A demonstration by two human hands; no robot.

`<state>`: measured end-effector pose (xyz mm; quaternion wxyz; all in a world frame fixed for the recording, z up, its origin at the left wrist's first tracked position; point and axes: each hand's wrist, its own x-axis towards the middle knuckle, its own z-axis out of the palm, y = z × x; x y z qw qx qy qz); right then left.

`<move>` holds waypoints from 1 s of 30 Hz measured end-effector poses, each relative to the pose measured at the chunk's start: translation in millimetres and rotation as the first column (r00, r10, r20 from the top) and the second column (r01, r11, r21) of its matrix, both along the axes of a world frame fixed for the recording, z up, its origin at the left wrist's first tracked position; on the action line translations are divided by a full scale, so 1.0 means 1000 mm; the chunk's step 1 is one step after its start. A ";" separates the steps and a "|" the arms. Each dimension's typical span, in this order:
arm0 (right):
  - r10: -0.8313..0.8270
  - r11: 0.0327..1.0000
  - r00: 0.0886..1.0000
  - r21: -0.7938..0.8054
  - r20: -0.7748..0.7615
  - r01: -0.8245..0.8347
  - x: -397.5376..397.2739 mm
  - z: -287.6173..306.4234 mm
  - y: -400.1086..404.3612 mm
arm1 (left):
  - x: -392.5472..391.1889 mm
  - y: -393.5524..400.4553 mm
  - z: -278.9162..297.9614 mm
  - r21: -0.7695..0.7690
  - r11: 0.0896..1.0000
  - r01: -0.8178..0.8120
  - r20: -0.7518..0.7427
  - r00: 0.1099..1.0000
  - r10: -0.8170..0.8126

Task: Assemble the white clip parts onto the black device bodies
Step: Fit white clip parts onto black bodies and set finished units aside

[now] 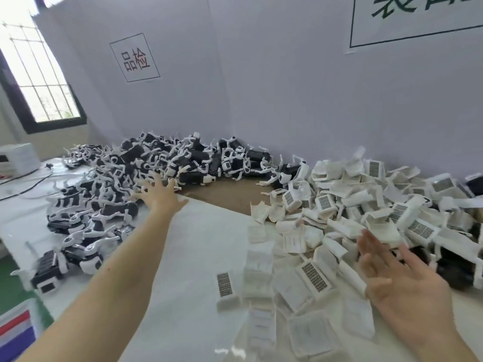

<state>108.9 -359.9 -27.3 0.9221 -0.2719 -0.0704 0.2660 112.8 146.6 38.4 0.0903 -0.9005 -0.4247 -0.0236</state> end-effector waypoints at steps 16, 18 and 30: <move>0.016 0.999 1.000 -0.044 0.012 -0.016 -0.002 0.002 0.005 | 0.035 -0.083 -0.010 -0.352 0.684 0.639 0.498 0.746 -0.442; 0.020 0.999 1.000 -0.026 -0.002 -0.020 -0.006 0.005 0.003 | 0.032 -0.129 -0.005 -0.312 0.614 0.725 0.553 0.664 -0.503; -0.215 0.892 0.973 -0.388 0.085 0.231 -0.050 0.031 -0.053 | -0.080 -0.351 -0.018 -0.211 -0.053 0.976 0.941 0.188 -0.281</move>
